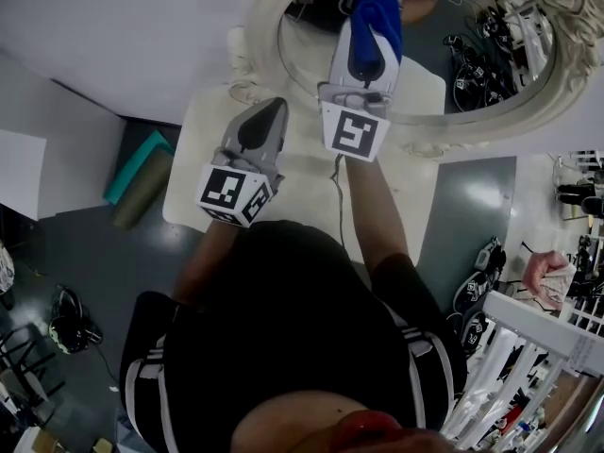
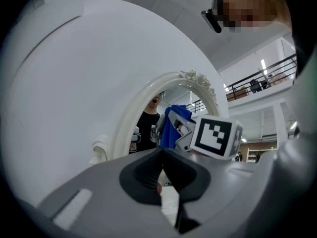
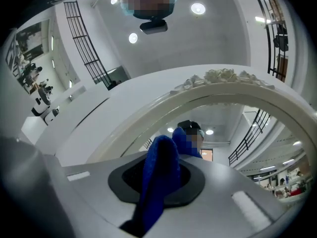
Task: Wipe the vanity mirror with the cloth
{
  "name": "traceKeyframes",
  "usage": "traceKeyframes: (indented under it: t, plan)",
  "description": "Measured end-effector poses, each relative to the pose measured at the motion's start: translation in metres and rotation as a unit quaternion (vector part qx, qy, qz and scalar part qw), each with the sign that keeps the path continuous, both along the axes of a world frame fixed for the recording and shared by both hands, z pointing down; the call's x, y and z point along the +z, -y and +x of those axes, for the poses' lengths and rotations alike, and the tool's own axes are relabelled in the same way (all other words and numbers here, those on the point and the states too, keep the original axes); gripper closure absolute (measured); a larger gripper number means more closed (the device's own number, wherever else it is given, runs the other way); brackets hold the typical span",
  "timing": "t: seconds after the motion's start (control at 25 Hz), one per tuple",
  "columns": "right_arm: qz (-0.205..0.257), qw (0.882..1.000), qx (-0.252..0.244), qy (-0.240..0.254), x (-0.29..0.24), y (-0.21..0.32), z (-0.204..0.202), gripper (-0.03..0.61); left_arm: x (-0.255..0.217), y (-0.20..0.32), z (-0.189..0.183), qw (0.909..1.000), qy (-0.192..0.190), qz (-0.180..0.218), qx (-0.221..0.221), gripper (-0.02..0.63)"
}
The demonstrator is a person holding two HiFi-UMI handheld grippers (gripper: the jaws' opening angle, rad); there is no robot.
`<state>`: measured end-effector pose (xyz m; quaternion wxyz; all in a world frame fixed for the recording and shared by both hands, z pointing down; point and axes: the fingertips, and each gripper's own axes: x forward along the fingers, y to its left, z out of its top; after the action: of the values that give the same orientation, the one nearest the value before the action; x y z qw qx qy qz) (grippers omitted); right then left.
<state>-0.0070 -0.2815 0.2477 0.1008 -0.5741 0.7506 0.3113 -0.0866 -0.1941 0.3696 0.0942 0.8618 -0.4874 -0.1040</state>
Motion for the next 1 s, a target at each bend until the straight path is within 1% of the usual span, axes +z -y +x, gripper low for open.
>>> traceKeyframes:
  t: [0.12, 0.24, 0.36, 0.52, 0.64, 0.72, 0.88, 1.0]
  plan:
    - [-0.007, 0.999, -0.015, -0.03, 0.011, 0.002, -0.029, 0.537, 0.003, -0.002, -0.007, 1.0, -0.001, -0.002, -0.004, 0.604]
    - [-0.038, 0.997, -0.016, -0.062, 0.031, 0.007, -0.046, 0.537, 0.007, -0.005, -0.012, 0.9999, -0.003, -0.005, -0.009, 0.604]
    - [-0.05, 0.996, -0.024, -0.064, 0.04, 0.009, -0.056, 0.537, 0.011, -0.009, -0.018, 0.9999, -0.003, -0.01, -0.012, 0.604]
    - [-0.083, 0.992, -0.046, -0.084, 0.062, 0.013, -0.08, 0.537, 0.016, -0.013, -0.028, 0.9996, -0.009, -0.019, -0.019, 0.604]
    - [-0.078, 0.992, -0.064, -0.071, 0.073, 0.013, -0.088, 0.54, 0.017, -0.016, -0.033, 0.9994, -0.009, -0.02, -0.026, 0.604]
    - [-0.081, 0.993, -0.064, -0.064, 0.077, 0.014, -0.087, 0.54, 0.017, -0.018, -0.038, 0.9994, -0.009, -0.019, -0.029, 0.604]
    - [-0.087, 0.992, -0.067, -0.066, 0.076, 0.013, -0.089, 0.54, 0.018, -0.02, -0.046, 0.9992, -0.01, -0.021, -0.031, 0.604]
    - [-0.09, 0.991, -0.077, -0.064, 0.075, 0.013, -0.089, 0.538, 0.016, -0.021, -0.042, 0.9994, -0.009, -0.019, -0.027, 0.604]
